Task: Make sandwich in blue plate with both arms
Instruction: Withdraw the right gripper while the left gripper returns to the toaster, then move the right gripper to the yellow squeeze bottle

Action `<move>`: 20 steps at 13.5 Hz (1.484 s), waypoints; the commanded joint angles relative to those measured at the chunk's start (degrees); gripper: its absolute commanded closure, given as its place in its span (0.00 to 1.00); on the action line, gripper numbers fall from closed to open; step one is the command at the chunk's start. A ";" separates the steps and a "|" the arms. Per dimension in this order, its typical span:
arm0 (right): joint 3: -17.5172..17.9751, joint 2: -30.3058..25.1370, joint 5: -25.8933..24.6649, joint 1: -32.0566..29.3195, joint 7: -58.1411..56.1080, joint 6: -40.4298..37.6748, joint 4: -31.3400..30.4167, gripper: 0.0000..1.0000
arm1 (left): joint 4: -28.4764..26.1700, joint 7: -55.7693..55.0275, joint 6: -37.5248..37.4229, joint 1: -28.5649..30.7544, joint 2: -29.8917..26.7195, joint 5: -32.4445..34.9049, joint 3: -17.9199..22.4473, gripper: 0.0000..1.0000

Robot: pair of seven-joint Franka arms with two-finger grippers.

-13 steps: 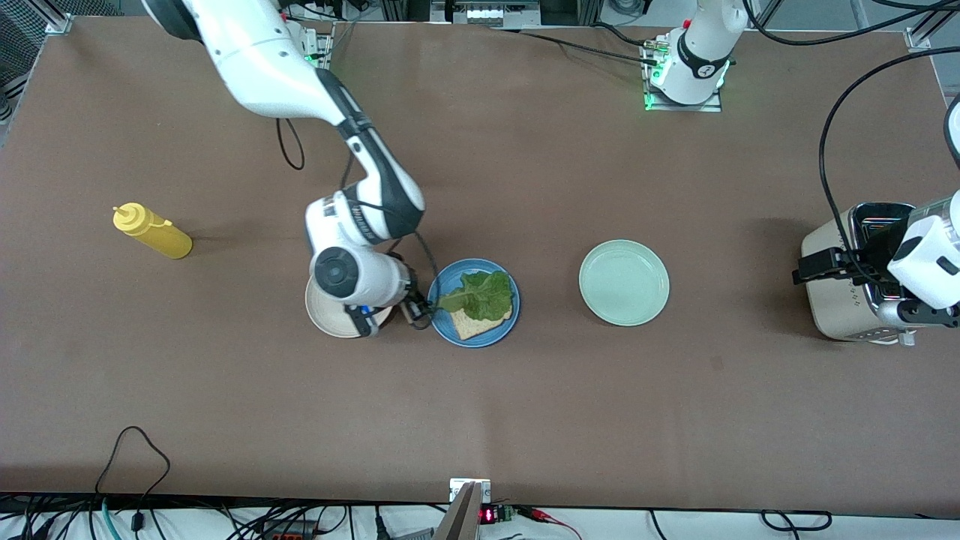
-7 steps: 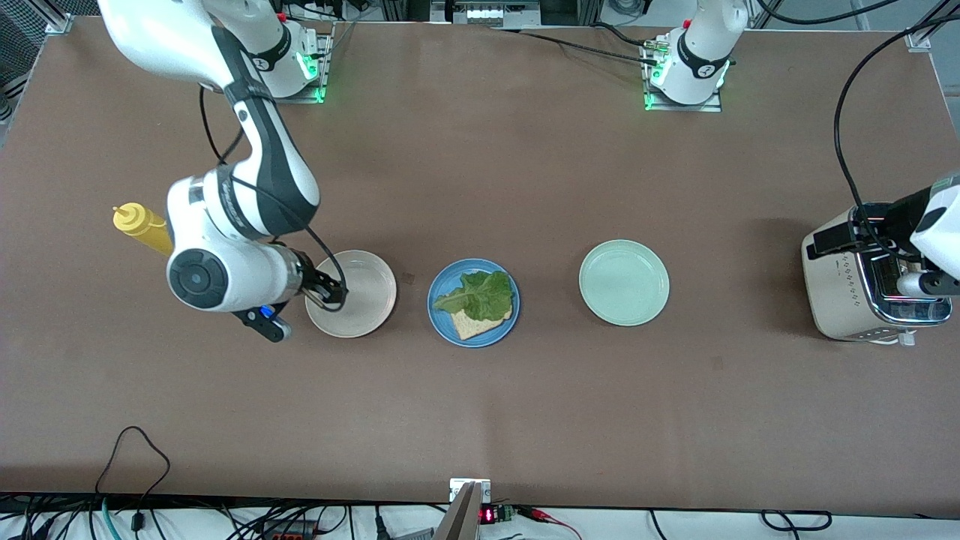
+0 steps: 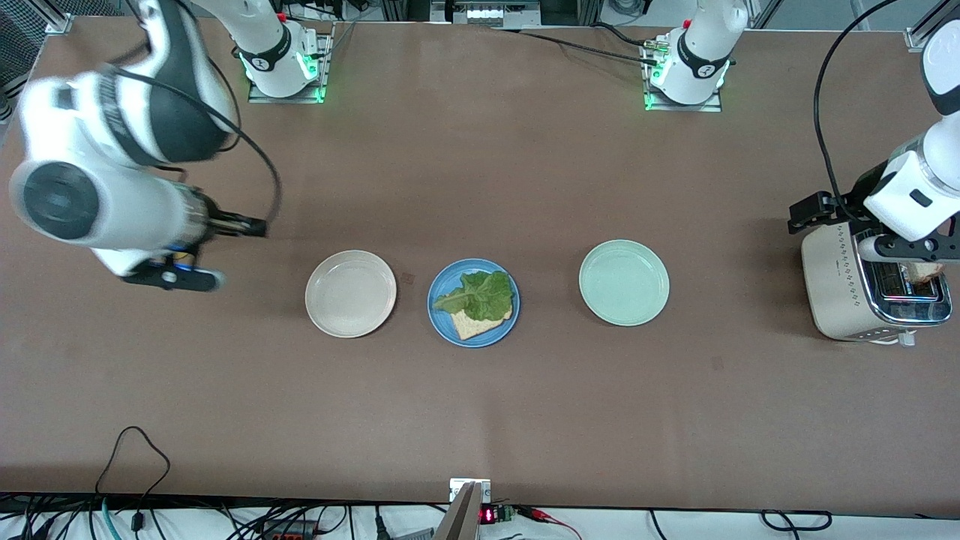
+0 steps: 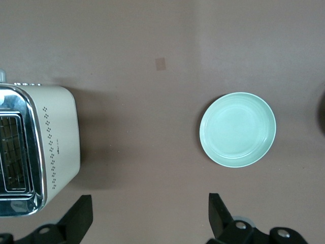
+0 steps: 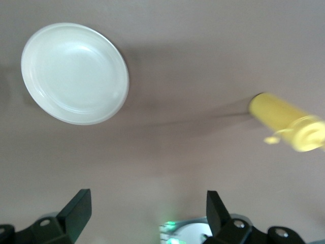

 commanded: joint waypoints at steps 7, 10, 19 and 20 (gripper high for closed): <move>0.66 -10.66 -3.44 -13.21 -38.40 -0.36 -9.06 0.00 | -9.60 -2.30 4.22 0.68 -6.54 1.26 -1.17 0.00; 0.75 -12.77 -3.46 -17.42 -46.21 0.78 -11.79 0.00 | -11.82 -3.10 5.55 0.68 -8.31 1.17 -2.05 0.00; 0.66 -12.34 4.09 -35.96 -78.56 11.59 -21.28 0.00 | -5.94 -2.13 0.98 1.12 -5.06 1.26 -1.87 0.00; 0.66 -12.16 5.58 -37.63 -82.34 11.95 -21.73 0.00 | -5.93 -2.13 1.07 1.12 -5.06 1.26 -1.79 0.00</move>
